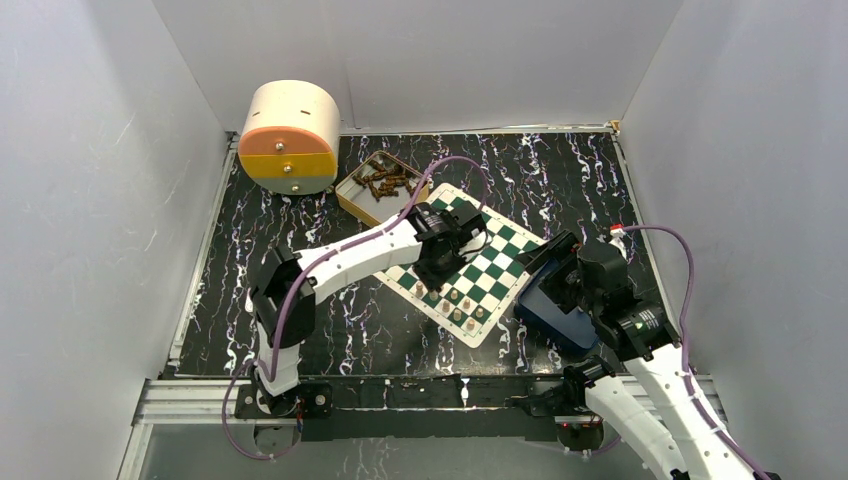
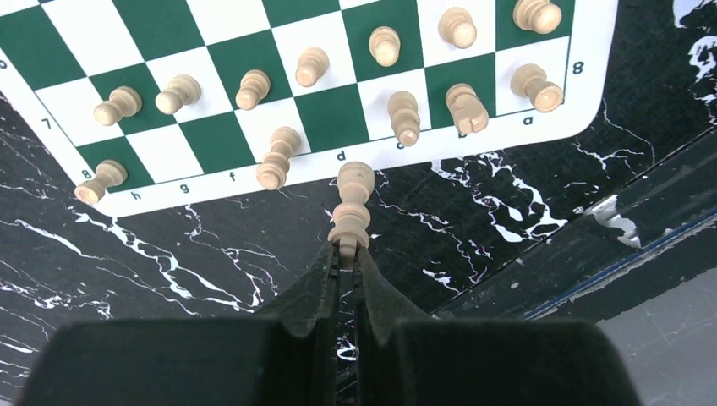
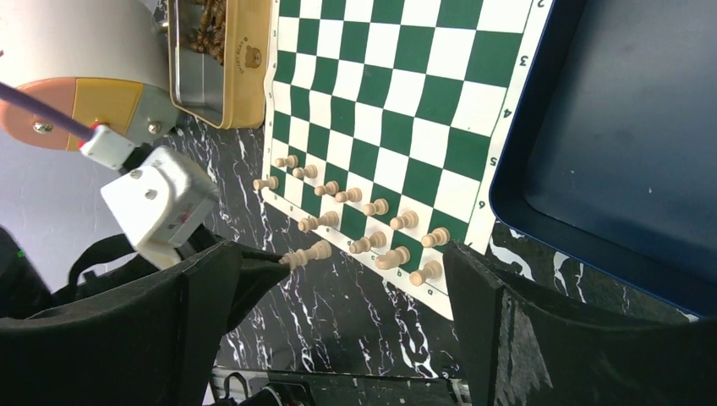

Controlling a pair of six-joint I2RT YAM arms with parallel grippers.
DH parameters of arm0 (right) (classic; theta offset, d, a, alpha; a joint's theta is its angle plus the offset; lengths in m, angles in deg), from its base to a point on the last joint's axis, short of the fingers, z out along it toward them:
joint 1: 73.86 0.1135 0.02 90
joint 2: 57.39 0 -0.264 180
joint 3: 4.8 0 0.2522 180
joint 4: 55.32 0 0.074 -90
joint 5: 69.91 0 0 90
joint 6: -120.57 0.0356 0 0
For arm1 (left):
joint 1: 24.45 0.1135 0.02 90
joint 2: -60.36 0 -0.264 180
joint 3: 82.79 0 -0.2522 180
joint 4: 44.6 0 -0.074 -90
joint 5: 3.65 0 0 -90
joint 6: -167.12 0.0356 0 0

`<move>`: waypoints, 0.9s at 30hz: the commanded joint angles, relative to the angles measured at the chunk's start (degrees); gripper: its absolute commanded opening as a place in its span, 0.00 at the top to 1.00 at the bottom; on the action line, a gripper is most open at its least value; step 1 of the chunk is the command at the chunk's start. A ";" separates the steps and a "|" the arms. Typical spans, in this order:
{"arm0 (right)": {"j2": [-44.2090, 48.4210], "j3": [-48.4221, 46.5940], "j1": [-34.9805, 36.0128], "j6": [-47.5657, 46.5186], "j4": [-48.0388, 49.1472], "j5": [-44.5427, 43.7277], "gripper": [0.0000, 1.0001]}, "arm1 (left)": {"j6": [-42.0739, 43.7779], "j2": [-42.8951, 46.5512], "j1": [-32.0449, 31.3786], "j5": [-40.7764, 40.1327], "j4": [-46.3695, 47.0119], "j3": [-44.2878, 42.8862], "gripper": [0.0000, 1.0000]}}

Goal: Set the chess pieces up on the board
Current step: Place the chess piece on the chessboard.

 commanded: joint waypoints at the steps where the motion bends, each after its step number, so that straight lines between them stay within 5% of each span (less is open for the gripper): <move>1: 0.85 -3.36 0.09 -1.19 0.59 -2.42 0.01 | 1.44 -1.13 -0.21 -0.03 -2.90 -2.51 1.00; 27: 1.44 -3.55 0.09 -1.53 0.58 -3.37 0.01 | 2.24 -6.90 -0.23 -1.84 0.82 -2.37 1.00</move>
